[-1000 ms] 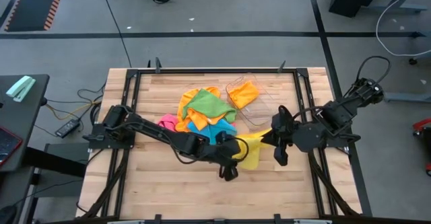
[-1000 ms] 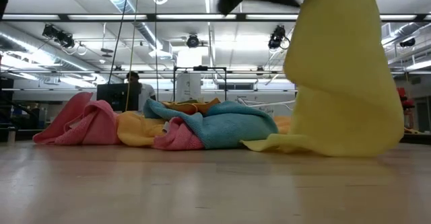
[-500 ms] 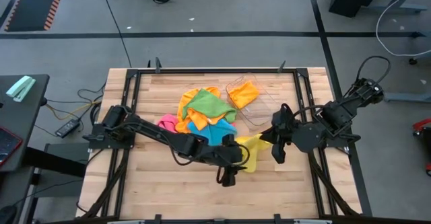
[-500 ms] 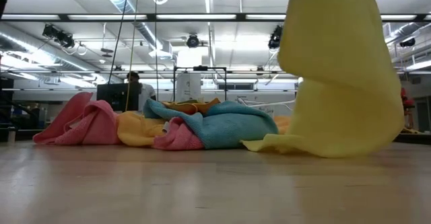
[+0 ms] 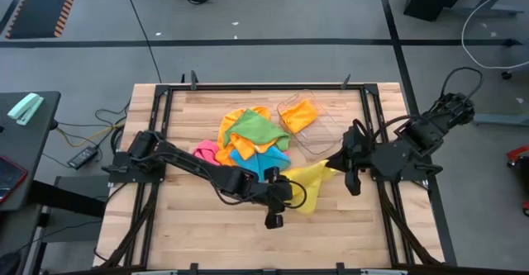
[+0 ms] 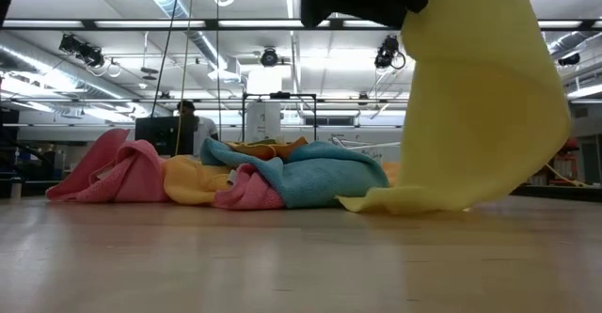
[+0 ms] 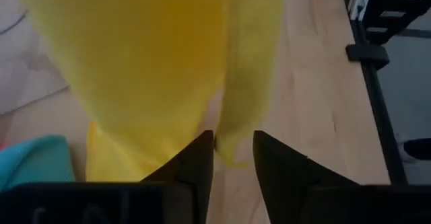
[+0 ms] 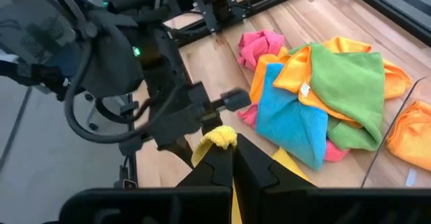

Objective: Fold microfiber towels
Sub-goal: Fold the yellow towel

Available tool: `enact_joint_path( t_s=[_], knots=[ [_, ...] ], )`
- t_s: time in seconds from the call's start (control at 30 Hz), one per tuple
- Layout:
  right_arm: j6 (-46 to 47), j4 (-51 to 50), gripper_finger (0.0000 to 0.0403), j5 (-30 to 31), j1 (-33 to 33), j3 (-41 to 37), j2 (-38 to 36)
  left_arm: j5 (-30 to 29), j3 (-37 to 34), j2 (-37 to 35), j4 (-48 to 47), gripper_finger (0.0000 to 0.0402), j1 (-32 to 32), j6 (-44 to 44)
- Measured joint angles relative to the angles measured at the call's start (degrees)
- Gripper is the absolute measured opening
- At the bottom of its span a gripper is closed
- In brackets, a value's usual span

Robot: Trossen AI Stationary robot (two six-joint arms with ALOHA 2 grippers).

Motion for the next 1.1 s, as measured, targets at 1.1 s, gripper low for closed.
enact_joint_path(
  t_s=[1.1],
  knots=[
    [1.01,2.40,0.0006,0.22,-0.35,-0.02,-0.05,4.46,-0.01,7.24,3.23,0.0227,2.01,-9.41]
  ],
)
